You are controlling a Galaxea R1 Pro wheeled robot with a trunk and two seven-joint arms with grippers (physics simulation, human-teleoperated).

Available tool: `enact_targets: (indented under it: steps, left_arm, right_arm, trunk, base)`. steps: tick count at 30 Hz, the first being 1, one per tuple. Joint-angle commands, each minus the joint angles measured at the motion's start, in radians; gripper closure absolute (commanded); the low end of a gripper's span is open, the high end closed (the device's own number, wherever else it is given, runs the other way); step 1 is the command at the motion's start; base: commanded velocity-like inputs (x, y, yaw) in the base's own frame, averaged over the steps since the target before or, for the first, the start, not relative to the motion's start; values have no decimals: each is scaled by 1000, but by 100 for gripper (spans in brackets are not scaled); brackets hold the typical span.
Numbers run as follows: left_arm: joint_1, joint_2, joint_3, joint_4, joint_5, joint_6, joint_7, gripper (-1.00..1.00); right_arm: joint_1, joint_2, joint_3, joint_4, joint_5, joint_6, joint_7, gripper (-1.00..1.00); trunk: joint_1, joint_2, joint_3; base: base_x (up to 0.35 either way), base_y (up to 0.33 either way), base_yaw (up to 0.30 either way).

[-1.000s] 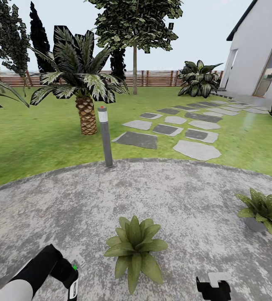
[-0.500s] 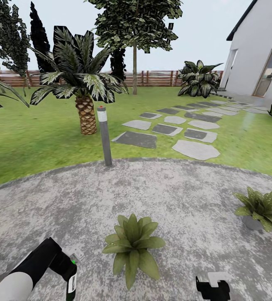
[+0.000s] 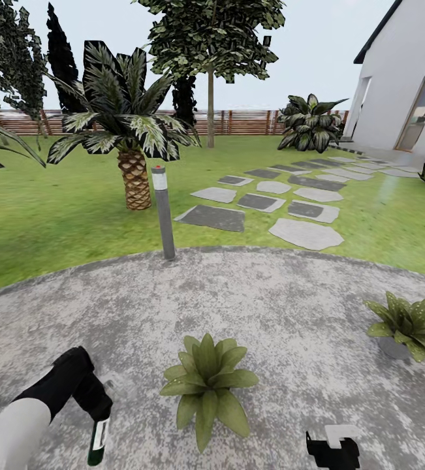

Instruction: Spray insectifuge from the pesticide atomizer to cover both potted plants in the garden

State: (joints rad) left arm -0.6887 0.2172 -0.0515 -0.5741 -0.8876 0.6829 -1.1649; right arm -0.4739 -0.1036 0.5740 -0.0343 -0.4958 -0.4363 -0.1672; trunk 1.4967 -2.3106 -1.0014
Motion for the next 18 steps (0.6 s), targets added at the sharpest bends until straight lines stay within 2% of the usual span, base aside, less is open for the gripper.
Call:
enact_targets:
  steps: [1,2,4,8,14,18]
  left_arm:
    - [0,16,-3,-3,-2,7,-7,100]
    - [3,21,-3,-4,-2,5,-8,100]
    - [1,15,-6,-5,-2,11,-8,100]
    - [0,8,-5,-7,-1,13,-7,100]
    - [1,0,-9,-7,-5,13,-5,100]
    - [13,-1,-32,0,-31,9,-1,100]
  right_arm:
    - [0,0,9,-1,-6,-1,-4,-100]
    - [0,-1,9,-1,-6,-1,-5,-100]
    - [0,-1,9,-1,-6,-1,-5,-100]
    - [0,-1,9,-1,-6,-1,-5,-100]
    - [0,-1,8,0,-5,-1,-5,-100]
    - [0,-2,8,3,-4,-1,-5,-100]
  trunk:
    - [0,0,-1]
    - [0,0,-1]
    - [0,0,-1]
    - [0,0,-1]
    - [0,0,-1]
    - [0,0,-1]
  base:
    - [0,0,0]
    - [0,0,0]
    - [3,-14,0]
    - [64,-188,16]
    - [140,-169,128]
    - [30,-18,14]
